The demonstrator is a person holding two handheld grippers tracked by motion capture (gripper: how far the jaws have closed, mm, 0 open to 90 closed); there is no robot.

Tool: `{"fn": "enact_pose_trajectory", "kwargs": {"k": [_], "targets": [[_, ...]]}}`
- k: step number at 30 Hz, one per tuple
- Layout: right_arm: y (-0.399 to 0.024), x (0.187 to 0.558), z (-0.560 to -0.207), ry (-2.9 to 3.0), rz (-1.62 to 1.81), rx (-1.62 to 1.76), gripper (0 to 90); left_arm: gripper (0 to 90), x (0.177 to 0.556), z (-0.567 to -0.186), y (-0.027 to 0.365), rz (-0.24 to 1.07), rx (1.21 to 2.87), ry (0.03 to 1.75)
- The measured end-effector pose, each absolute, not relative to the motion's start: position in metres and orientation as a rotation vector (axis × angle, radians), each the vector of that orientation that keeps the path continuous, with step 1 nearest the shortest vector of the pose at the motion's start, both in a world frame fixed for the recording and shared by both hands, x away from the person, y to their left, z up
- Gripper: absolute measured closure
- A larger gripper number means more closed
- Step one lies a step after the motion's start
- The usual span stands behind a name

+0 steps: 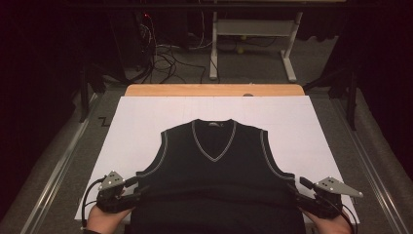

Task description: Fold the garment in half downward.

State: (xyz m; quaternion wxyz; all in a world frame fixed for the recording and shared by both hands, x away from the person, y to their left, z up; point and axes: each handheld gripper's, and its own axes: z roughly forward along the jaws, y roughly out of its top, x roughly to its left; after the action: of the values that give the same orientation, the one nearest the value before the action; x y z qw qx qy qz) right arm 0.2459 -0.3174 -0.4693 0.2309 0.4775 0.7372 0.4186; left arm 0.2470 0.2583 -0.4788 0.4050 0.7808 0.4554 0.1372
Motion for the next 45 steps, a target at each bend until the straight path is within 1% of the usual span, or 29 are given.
{"fn": "enact_pose_trajectory", "kwargs": {"k": [1, 2, 3, 4, 8, 9, 10, 11, 12, 20, 24, 25, 26, 31, 34, 41, 45], "targets": [[-0.318, 0.247, -0.469, 2.014, 1.171, 1.308, 31.4, 27.1, 0.248, -0.478, 0.259, 0.359, 1.966, 1.147], [-0.318, 0.247, -0.469, 2.014, 1.171, 1.308, 31.4, 27.1, 0.249, -0.478, 0.259, 0.369, 1.957, 1.146], [-0.317, 0.247, -0.47, 2.011, 1.185, 1.301, 26.3, 20.8, 0.249, -0.477, 0.26, 0.381, 1.943, 1.153], [-0.317, 0.247, -0.47, 2.011, 1.185, 1.301, 26.3, 20.8, 0.249, -0.476, 0.26, 0.389, 1.931, 1.162], [-0.315, 0.251, -0.471, 1.994, 1.203, 1.292, 15.2, 11.9, 0.253, -0.475, 0.264, 0.37, 1.887, 1.163], [-0.314, 0.252, -0.47, 1.98, 1.214, 1.292, 11.0, 6.3, 0.254, -0.475, 0.264, 0.362, 1.883, 1.168], [-0.314, 0.252, -0.47, 1.98, 1.214, 1.292, 11.0, 6.3, 0.256, -0.475, 0.263, 0.362, 1.88, 1.177], [-0.313, 0.253, -0.469, 1.965, 1.212, 1.297, 5.2, 2.2, 0.258, -0.474, 0.263, 0.363, 1.88, 1.19], [-0.312, 0.254, -0.468, 1.954, 1.207, 1.306, 0.1, 0.0, 0.26, -0.474, 0.263, 0.37, 1.878, 1.2], [-0.307, 0.268, -0.465, 1.951, 1.181, 1.308, 0.1, 0.0, 0.27, -0.47, 0.256, 0.411, 1.88, 1.179], [-0.302, 0.282, -0.46, 1.964, 1.172, 1.297, 0.1, 0.0, 0.277, -0.469, 0.254, 0.357, 1.879, 1.17], [-0.298, 0.29, -0.458, 1.972, 1.183, 1.288, 0.2, 0.0, 0.281, -0.468, 0.254, 0.345, 1.88, 1.17], [-0.298, 0.29, -0.458, 1.972, 1.183, 1.288, 0.2, 0.0, 0.284, -0.466, 0.254, 0.341, 1.877, 1.167], [-0.284, 0.311, -0.448, 1.972, 1.187, 1.242, 0.1, 0.0, 0.299, -0.455, 0.25, 0.382, 1.869, 1.155], [-0.279, 0.321, -0.444, 1.969, 1.195, 1.245, 0.1, 0.0, 0.308, -0.447, 0.247, 0.392, 1.836, 1.15], [-0.272, 0.338, -0.441, 1.964, 1.184, 1.246, 0.2, 0.0, 0.332, -0.432, 0.235, 0.412, 1.832, 1.124], [-0.269, 0.35, -0.44, 1.962, 1.165, 1.249, 0.1, 0.0, 0.348, -0.43, 0.23, 0.416, 1.838, 1.146]]}}
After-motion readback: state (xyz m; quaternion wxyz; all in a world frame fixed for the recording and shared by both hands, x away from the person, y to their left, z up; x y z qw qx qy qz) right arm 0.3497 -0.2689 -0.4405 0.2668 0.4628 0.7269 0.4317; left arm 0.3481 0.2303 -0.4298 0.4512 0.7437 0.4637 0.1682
